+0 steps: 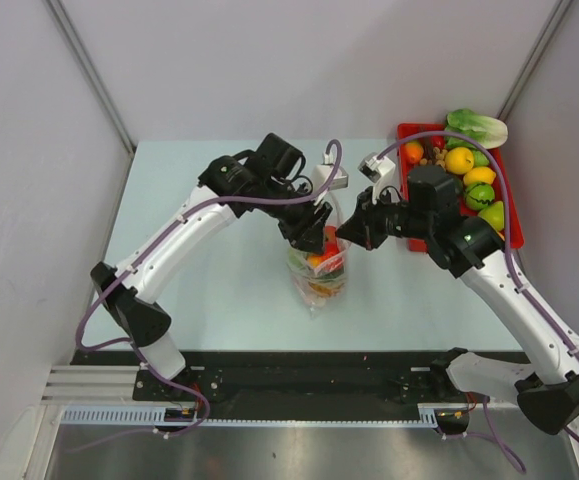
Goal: Place the food in the zip-top bag and seal the zipper
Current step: Adjust the zipper food storage bag at the center of the board, then adjust the fake fruit in the zipper food storage bag.
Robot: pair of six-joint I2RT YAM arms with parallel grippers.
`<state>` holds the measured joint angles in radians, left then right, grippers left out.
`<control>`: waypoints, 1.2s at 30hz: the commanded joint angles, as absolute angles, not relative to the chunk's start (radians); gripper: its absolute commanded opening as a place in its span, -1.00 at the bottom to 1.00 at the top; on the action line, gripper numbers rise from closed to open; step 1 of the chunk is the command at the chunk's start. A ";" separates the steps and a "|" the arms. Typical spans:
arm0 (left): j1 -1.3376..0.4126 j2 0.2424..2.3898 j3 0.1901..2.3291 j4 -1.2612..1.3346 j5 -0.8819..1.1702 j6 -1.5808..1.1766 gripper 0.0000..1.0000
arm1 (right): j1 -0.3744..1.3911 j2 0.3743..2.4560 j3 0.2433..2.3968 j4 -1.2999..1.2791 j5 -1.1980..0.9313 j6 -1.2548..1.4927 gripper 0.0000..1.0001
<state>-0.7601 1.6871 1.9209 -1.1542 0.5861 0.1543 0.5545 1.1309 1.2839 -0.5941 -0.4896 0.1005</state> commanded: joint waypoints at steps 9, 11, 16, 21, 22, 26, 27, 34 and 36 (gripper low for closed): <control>-0.798 1.692 1.827 -1.201 0.597 0.187 0.18 | 0.569 1.095 1.281 -0.551 -0.445 0.110 -1.00; -0.798 1.694 1.809 -1.201 0.610 0.187 0.20 | 0.572 1.095 1.276 -0.551 -0.442 0.113 -1.00; -0.796 1.674 1.785 -1.157 0.612 0.192 -0.10 | 0.572 1.095 1.275 -0.545 -0.439 0.115 -1.00; -0.775 1.641 1.847 -1.149 0.637 0.190 -0.58 | 0.574 1.094 1.276 -0.546 -0.439 0.112 -1.00; -0.770 1.635 1.858 -1.147 0.638 0.180 -0.65 | 0.574 1.091 1.276 -0.542 -0.442 0.115 -1.00; -0.732 1.624 1.907 -1.158 0.643 0.143 -0.79 | 0.577 1.085 1.275 -0.535 -0.439 0.113 -1.00; -0.717 1.631 1.922 -1.164 0.643 0.137 -0.81 | 0.577 1.083 1.275 -0.534 -0.440 0.114 -1.00; -0.664 1.661 1.934 -1.169 0.586 0.101 -0.97 | 0.578 1.075 1.275 -0.514 -0.443 0.109 -1.00; -0.651 1.666 1.942 -1.160 0.560 0.091 -0.98 | 0.578 1.075 1.276 -0.514 -0.443 0.106 -1.00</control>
